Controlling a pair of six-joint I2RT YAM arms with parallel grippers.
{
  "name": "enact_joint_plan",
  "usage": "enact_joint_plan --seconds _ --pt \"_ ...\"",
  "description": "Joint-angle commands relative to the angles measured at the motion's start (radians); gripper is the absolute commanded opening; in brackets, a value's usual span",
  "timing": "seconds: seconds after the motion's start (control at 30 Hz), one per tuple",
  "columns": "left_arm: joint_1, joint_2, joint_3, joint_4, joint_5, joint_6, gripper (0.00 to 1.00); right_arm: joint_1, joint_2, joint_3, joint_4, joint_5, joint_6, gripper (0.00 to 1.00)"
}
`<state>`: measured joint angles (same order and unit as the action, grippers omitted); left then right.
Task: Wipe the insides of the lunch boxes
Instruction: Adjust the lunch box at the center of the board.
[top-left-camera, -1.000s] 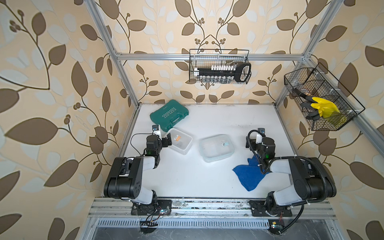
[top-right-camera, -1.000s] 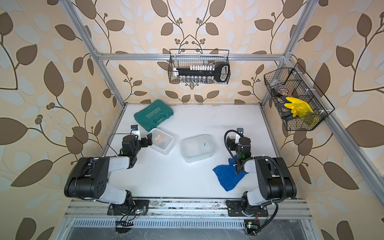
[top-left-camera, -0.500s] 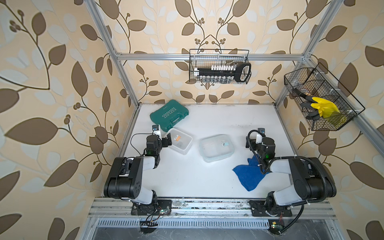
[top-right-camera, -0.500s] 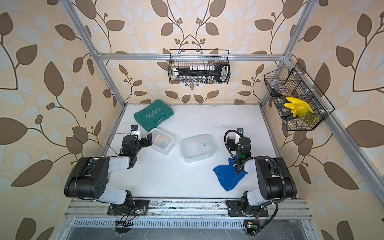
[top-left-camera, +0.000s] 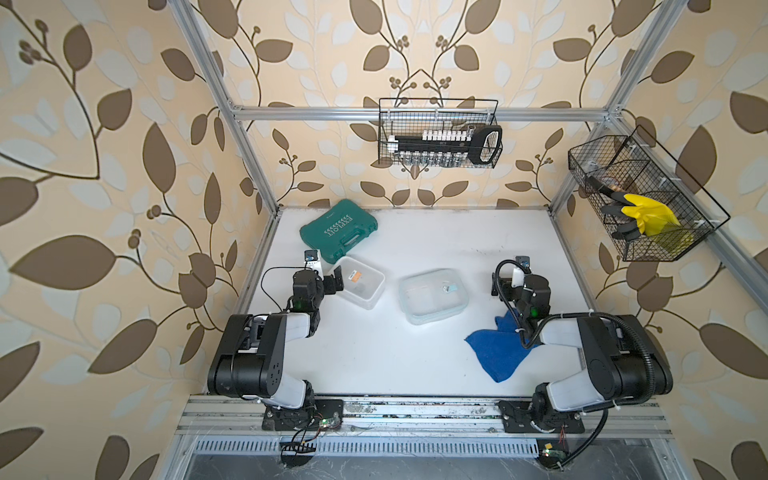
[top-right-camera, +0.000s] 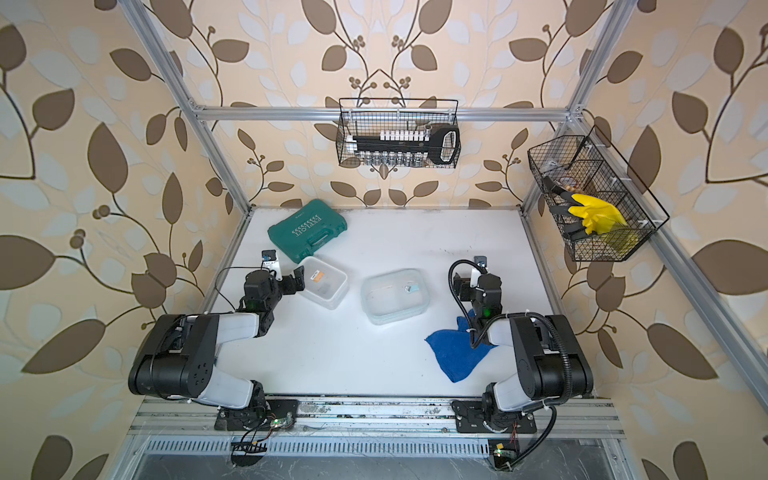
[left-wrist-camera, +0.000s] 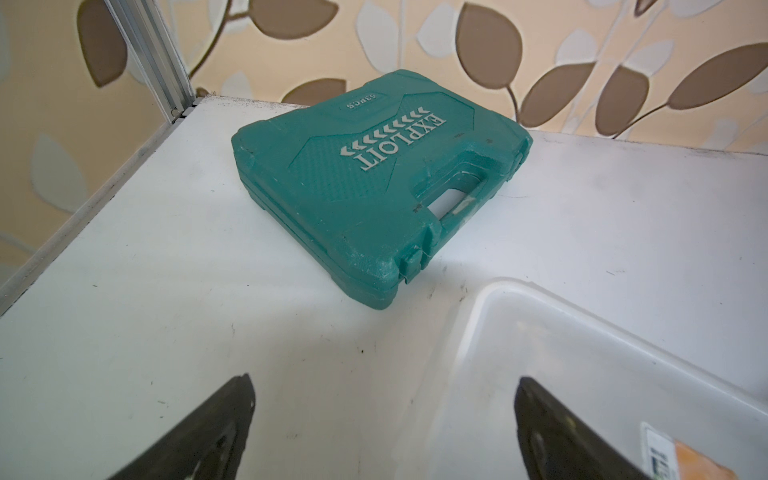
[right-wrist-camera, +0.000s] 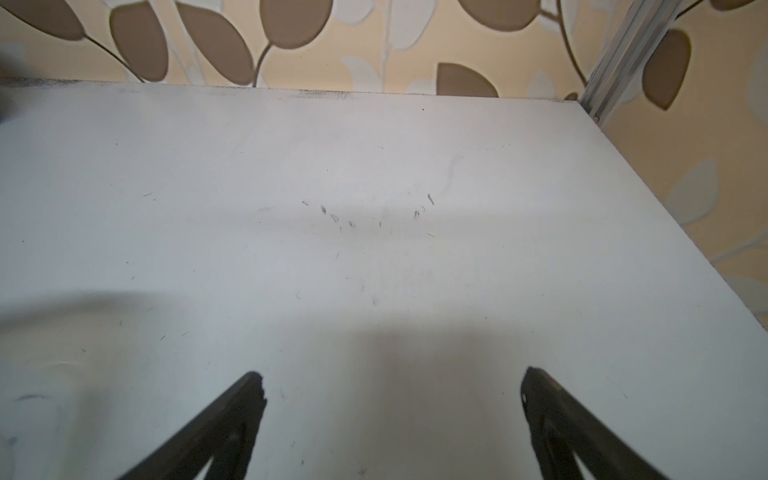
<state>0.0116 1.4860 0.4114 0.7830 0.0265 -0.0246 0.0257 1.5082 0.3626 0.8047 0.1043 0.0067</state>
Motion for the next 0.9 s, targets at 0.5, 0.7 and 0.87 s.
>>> enact_joint_plan --seconds 0.5,0.7,0.87 --pt "-0.190 -0.353 0.408 -0.976 -0.079 -0.364 0.99 -0.025 -0.237 0.436 -0.877 -0.340 0.294 0.96" --pt "-0.338 -0.438 0.361 -1.056 -0.079 -0.512 0.99 0.003 -0.287 0.368 -0.846 -0.537 0.498 0.90" --pt "-0.508 -0.407 0.309 -1.060 -0.071 -0.611 0.99 0.066 -0.266 0.272 -0.765 -0.604 0.653 0.87"
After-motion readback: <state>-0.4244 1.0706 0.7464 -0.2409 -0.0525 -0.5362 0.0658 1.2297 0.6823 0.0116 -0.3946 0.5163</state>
